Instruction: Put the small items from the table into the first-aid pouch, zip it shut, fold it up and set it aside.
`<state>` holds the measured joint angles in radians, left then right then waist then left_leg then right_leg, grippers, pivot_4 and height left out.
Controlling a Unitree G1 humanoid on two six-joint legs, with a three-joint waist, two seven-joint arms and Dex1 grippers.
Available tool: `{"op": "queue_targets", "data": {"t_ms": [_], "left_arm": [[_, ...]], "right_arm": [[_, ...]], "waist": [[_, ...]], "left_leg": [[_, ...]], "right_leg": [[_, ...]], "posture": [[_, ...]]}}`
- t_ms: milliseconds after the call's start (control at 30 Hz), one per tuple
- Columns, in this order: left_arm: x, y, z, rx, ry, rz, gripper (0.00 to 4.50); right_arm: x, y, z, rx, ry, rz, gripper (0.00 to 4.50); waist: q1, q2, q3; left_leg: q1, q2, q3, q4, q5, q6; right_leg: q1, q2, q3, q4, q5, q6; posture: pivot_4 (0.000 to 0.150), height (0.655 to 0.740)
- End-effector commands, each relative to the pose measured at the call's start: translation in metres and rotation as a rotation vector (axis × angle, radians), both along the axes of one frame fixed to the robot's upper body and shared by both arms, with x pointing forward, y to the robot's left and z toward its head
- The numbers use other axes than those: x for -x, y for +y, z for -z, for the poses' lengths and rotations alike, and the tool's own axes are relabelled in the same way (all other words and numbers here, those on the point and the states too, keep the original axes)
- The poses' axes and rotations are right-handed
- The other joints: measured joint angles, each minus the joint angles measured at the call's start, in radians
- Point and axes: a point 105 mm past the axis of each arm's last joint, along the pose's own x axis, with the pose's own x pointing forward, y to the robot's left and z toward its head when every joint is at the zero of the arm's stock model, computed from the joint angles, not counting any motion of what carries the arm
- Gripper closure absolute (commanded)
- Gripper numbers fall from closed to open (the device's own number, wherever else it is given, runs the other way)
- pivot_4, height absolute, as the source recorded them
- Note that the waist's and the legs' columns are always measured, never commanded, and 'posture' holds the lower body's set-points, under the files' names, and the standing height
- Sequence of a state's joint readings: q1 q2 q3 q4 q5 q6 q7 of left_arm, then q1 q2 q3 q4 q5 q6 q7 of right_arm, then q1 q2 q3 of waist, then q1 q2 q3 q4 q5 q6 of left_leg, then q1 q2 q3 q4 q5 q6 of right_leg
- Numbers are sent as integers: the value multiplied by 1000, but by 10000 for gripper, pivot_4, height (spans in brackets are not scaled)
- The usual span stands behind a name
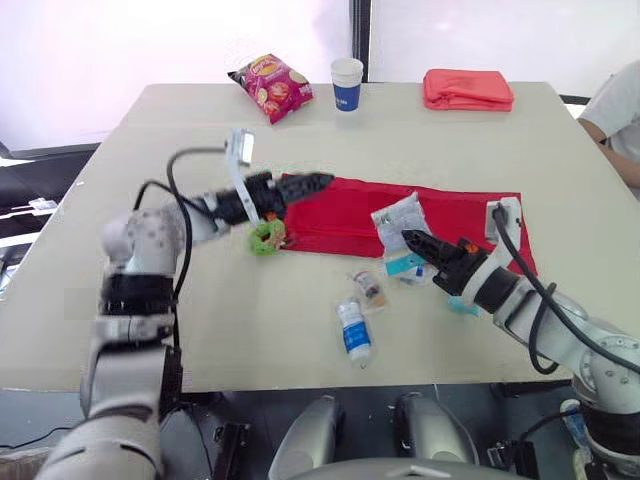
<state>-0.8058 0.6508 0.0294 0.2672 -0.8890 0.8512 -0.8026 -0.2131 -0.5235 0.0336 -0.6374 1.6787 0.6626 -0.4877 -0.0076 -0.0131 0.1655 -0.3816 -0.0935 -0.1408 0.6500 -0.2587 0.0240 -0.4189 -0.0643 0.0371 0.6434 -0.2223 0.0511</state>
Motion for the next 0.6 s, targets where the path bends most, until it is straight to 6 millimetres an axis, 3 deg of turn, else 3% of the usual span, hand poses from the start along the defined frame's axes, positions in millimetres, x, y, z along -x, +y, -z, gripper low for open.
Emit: {"op": "queue_targets", "data": {"t_ms": [33, 267, 367, 600], "left_arm": [[-10, 0, 14, -230, -113, 123, 2647], [-35, 42, 21, -604, -221, 131, 2647], [-39, 47, 24, -775, -301, 170, 2647], [-40, 45, 29, -930, -295, 254, 2647]], "right_arm": [[-2, -2, -22, 19, -87, -3, 44818], [1, 0, -35, 69, -111, -74, 44819], [4, 2, -36, 65, -104, -106, 44819], [0, 2, -30, 76, -88, -140, 44819]], "waist": [[-4, 0, 0], [-12, -1, 1], [-8, -1, 1], [-8, -3, 2]], "left_leg": [[-1, 0, 1, 0, 0, 0], [-13, 1, 1, 0, 0, 0], [-18, 0, 1, 1, 0, 0], [-19, -4, 0, 4, -1, 3]], "right_leg": [[0, 0, 0, -1, 0, 0], [-17, 1, 2, 4, 0, 0], [-20, -5, 1, 5, 1, 0], [-20, -4, 1, 6, 2, 3]], "posture": [[1500, 7400], [1500, 7400], [1500, 7400], [1500, 7400]]}}
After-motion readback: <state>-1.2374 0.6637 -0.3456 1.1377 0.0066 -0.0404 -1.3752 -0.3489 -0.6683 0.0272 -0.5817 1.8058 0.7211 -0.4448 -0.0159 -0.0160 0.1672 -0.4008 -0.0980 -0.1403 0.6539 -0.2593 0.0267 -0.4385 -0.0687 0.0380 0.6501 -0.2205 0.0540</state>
